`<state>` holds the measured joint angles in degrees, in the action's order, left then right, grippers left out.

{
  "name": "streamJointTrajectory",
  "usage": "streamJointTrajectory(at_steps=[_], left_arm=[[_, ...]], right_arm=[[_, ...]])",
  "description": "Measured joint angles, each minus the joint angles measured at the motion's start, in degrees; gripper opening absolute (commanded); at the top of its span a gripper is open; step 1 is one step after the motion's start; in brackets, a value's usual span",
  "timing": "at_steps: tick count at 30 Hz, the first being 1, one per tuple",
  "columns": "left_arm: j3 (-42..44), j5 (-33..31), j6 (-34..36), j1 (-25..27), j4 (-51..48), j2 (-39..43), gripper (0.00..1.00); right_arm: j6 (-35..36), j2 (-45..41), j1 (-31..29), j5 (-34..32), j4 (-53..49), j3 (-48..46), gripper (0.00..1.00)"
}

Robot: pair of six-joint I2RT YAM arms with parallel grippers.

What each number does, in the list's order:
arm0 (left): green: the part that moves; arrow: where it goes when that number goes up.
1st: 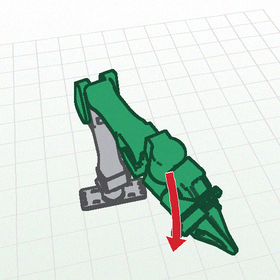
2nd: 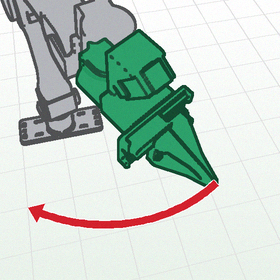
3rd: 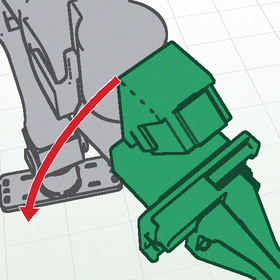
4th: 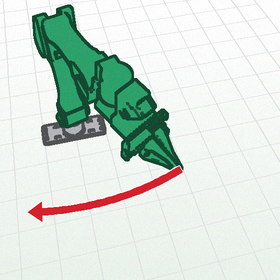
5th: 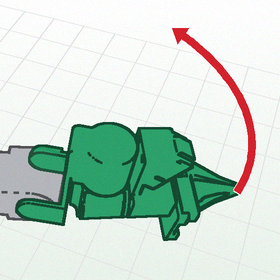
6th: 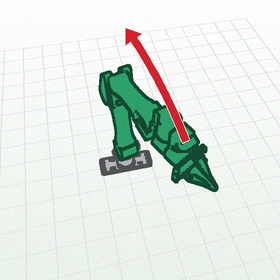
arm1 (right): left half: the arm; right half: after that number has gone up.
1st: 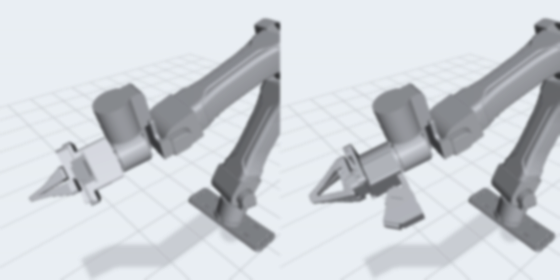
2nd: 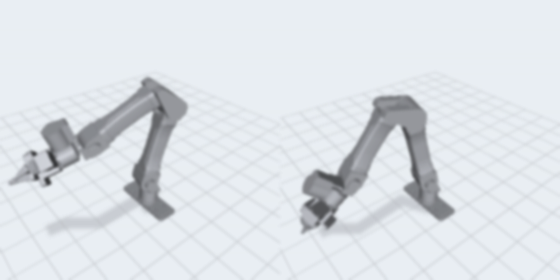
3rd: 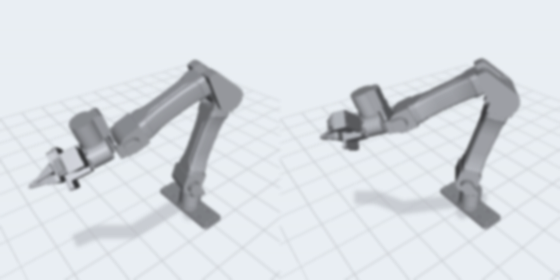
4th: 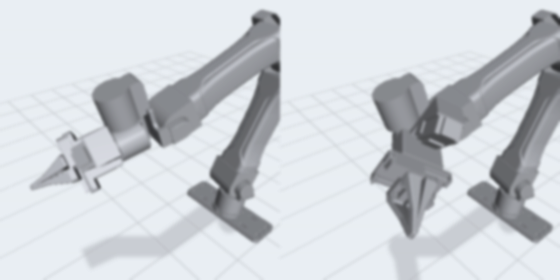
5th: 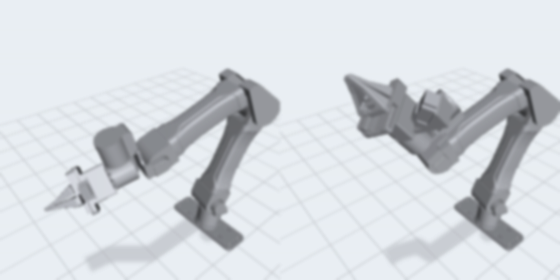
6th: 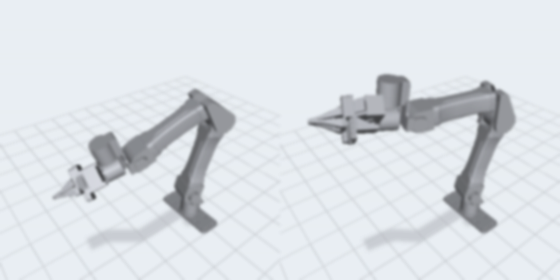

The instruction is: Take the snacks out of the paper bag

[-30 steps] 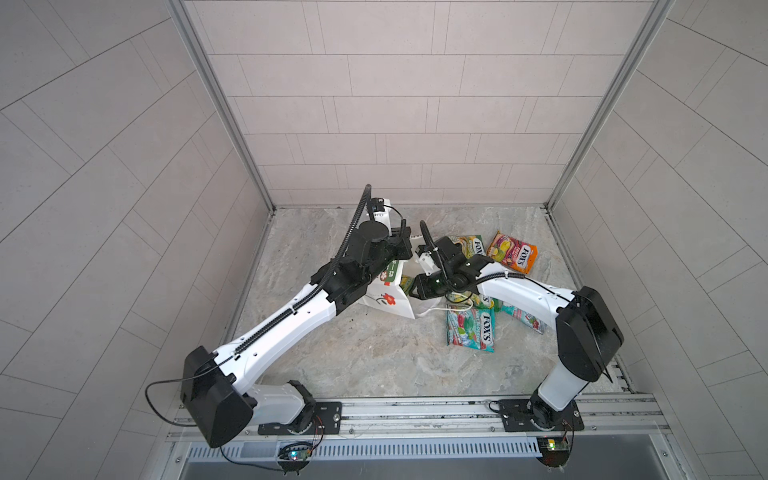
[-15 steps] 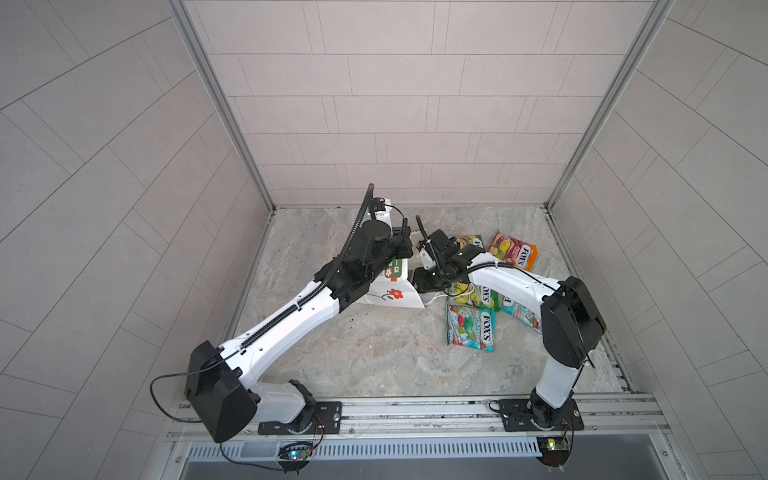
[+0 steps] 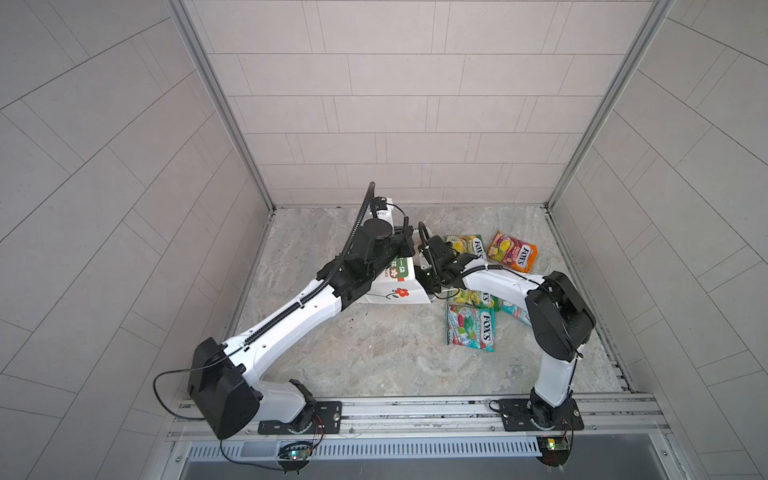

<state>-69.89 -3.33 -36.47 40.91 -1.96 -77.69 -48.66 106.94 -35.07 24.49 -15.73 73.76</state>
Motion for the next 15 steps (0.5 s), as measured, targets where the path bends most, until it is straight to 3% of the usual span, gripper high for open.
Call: streamJointTrajectory(at_steps=[6,15], left_arm=[[-0.37,1.66,-0.2,0.0,0.02,-0.13,0.0],[-0.37,2.62,-0.24,0.0,-0.07,-0.13,0.0]], right_arm=[[-4.92,1.57,-0.17,3.69,7.54,-0.68,0.39],[-8.7,3.28,-0.79,7.26,14.03,-1.75,0.07]])
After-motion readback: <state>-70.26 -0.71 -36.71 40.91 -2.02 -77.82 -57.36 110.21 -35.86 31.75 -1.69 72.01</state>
